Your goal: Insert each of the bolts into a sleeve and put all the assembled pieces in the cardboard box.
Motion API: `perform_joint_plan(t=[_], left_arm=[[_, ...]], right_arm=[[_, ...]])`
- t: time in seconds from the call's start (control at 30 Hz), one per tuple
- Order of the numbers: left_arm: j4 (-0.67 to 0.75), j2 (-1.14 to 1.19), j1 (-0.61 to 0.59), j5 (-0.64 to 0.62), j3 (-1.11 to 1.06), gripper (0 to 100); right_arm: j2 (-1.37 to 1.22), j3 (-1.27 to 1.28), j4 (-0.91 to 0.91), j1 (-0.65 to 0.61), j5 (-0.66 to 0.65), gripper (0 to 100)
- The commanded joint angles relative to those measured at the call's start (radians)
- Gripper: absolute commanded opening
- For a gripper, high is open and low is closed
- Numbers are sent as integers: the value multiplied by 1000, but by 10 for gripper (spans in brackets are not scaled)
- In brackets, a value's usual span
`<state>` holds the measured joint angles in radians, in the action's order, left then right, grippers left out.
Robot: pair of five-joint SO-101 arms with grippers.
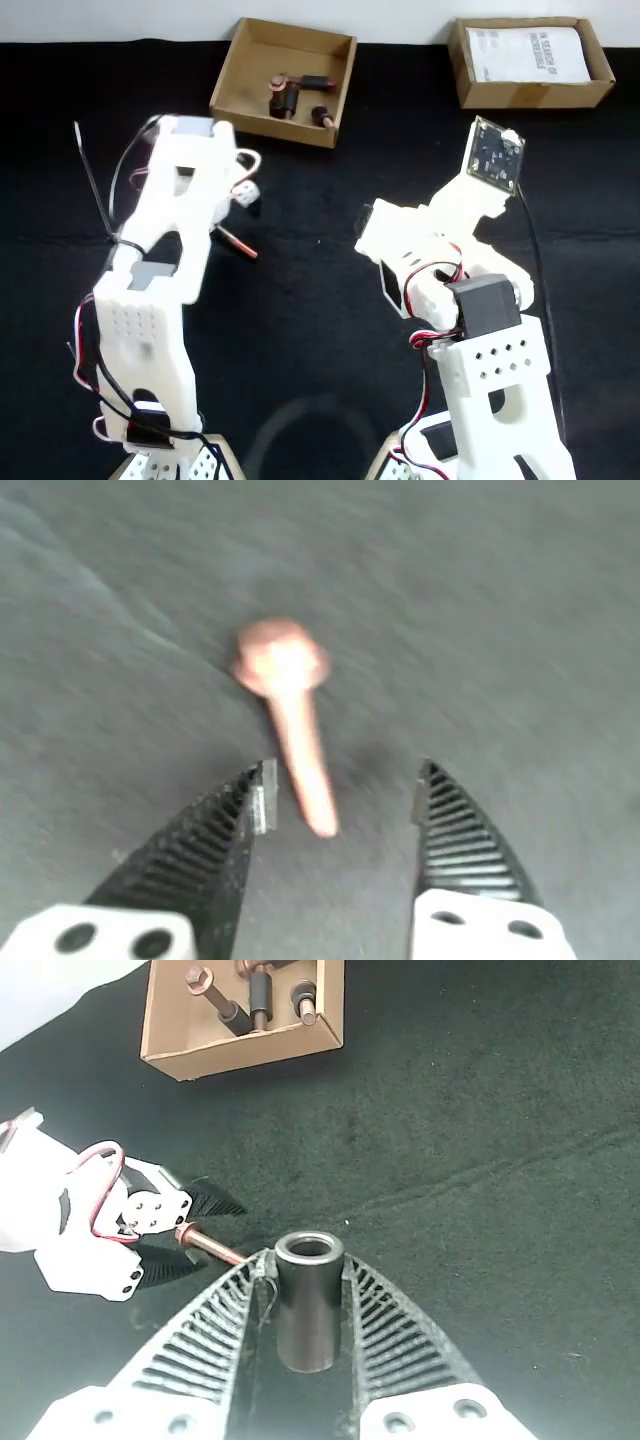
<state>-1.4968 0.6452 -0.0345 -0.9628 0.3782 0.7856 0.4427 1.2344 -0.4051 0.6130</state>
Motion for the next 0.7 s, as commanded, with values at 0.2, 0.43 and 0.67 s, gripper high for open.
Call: perform_joint_plan(t=[0.2,0.43,0.67], left_arm=[[43,105,-64,-14,35,186],[86,148,-59,-15,41,169],[84,157,-64,-9,97,14]], right_arm=[[22,-2,-21,8,-12,6],[22,-2,-21,8,-12,6],[22,5,-21,10,-12,6]])
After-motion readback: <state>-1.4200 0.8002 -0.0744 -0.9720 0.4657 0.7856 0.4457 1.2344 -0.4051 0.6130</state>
